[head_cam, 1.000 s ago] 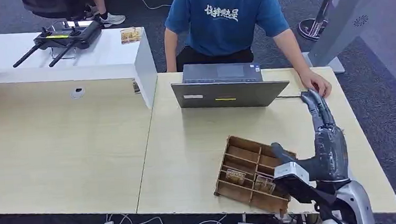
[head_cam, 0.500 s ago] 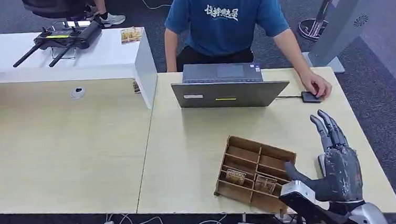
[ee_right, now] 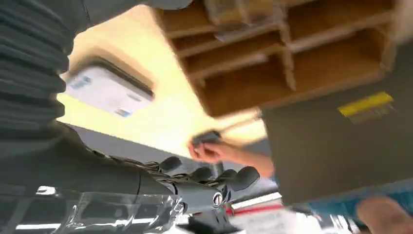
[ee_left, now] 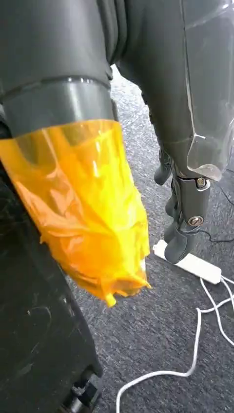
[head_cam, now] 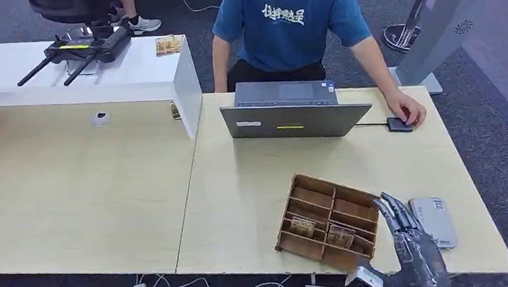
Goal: Pass the card to the sensor for recognition and then transmit it.
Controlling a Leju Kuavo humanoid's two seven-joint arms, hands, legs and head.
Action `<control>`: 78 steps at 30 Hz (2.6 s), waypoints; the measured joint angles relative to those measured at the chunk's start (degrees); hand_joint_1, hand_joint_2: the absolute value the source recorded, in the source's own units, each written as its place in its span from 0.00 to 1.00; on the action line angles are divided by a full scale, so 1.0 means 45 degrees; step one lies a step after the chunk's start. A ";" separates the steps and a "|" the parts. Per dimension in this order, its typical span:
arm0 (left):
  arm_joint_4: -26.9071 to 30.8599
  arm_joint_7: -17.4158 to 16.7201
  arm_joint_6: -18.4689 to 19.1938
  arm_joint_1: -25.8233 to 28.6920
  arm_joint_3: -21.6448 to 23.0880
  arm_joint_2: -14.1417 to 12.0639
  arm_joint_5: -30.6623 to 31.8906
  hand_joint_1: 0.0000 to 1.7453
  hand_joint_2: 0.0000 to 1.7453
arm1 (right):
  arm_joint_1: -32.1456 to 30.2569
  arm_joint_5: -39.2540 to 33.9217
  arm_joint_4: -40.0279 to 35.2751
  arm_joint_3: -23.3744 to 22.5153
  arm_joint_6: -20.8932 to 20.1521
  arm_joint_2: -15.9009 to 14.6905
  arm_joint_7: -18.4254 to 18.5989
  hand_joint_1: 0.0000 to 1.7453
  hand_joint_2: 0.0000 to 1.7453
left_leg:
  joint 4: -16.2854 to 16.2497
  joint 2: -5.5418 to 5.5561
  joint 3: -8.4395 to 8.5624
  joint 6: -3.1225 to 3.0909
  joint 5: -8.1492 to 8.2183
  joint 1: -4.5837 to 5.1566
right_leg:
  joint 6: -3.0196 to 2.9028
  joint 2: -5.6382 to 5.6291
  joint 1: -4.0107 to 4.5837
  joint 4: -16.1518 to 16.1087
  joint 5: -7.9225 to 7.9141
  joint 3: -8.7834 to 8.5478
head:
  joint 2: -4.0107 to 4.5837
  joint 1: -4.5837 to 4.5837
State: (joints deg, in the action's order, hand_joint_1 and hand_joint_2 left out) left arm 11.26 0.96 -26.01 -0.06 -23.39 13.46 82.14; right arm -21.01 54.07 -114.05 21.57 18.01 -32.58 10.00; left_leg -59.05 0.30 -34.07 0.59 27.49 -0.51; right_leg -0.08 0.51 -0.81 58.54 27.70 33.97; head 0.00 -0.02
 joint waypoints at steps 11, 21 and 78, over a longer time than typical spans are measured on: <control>-0.0010 -0.0141 0.0991 0.0188 -0.0199 -0.0097 -0.0413 0.00 0.00 | -0.1119 -0.0461 -0.0695 0.0019 -0.0335 -0.3059 0.0897 0.00 1.00 | -0.0002 -0.0019 0.0023 -0.0010 0.0008 0.0010 | 0.0007 -0.0022 -0.0012 0.0000 0.0004 -0.0002 | 0.0000 0.0005; -0.0010 -0.0155 0.1753 0.0177 -0.0588 -0.0107 -0.0821 0.00 0.00 | -0.1266 -0.0587 -0.1316 0.0005 -0.0651 -0.4136 0.0353 0.00 1.00 | -0.0001 -0.0052 0.0046 -0.0004 0.0012 0.0005 | 0.0008 -0.0044 -0.0007 0.0003 0.0005 -0.0012 | 0.0000 0.0005; -0.0010 -0.0160 0.1617 0.0129 -0.1399 0.0122 -0.1229 0.00 0.00 | 0.2769 0.4523 0.3250 0.3618 0.0000 0.1513 0.2782 0.00 1.00 | 0.0004 -0.0065 0.0070 0.0013 0.0021 -0.0009 | 0.0008 -0.0068 0.0008 0.0004 0.0014 -0.0041 | -0.0005 0.0004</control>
State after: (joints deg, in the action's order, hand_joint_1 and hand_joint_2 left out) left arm 11.21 0.24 -18.73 0.53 -29.68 14.01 76.61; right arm -8.55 74.42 -99.43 37.86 18.01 -25.77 22.51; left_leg -59.03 0.01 -33.76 0.65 27.59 -0.55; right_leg -0.05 0.20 -0.78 58.56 27.76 33.78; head -0.02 0.00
